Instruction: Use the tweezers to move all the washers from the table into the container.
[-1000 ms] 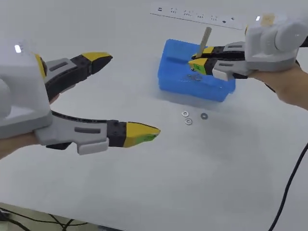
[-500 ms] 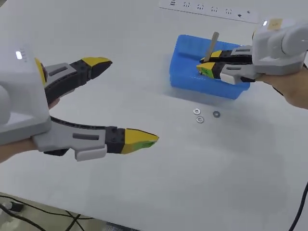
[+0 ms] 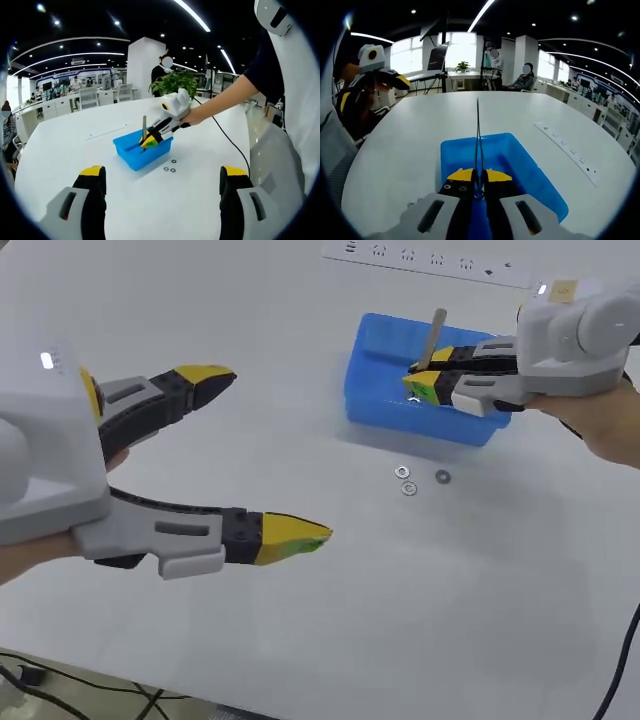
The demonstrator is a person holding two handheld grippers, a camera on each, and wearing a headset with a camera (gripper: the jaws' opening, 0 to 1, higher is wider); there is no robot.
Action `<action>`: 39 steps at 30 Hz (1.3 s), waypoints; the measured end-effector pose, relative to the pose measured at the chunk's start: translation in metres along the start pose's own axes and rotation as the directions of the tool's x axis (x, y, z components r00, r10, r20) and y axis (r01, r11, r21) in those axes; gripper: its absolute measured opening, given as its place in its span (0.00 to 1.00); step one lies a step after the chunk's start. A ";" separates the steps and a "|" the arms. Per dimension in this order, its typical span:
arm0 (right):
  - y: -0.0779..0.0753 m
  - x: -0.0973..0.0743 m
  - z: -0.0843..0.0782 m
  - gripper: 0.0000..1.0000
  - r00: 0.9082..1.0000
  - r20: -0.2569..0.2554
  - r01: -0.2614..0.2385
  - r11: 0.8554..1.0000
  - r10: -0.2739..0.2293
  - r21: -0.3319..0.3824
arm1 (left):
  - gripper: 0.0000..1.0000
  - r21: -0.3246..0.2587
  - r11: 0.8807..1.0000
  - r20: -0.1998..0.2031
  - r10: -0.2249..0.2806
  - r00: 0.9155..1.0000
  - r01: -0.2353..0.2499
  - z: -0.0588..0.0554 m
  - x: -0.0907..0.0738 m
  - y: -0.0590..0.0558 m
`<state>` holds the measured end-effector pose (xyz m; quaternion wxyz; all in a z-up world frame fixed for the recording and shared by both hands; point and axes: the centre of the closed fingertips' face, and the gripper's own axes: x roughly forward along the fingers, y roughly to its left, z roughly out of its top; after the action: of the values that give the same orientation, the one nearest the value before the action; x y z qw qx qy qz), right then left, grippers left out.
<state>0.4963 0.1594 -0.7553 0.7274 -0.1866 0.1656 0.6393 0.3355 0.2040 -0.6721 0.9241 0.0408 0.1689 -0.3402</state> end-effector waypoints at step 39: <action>0.005 -0.007 0.006 0.07 0.999 -0.020 -0.037 0.997 0.036 -0.063 | 0.50 0.167 0.959 0.023 -0.235 0.972 0.228 0.060 0.140 0.038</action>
<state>0.4902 0.1569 -0.7475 0.7078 -0.2125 0.1555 0.6555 0.4767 0.1354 -0.6645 0.8750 0.0891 0.1243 -0.4594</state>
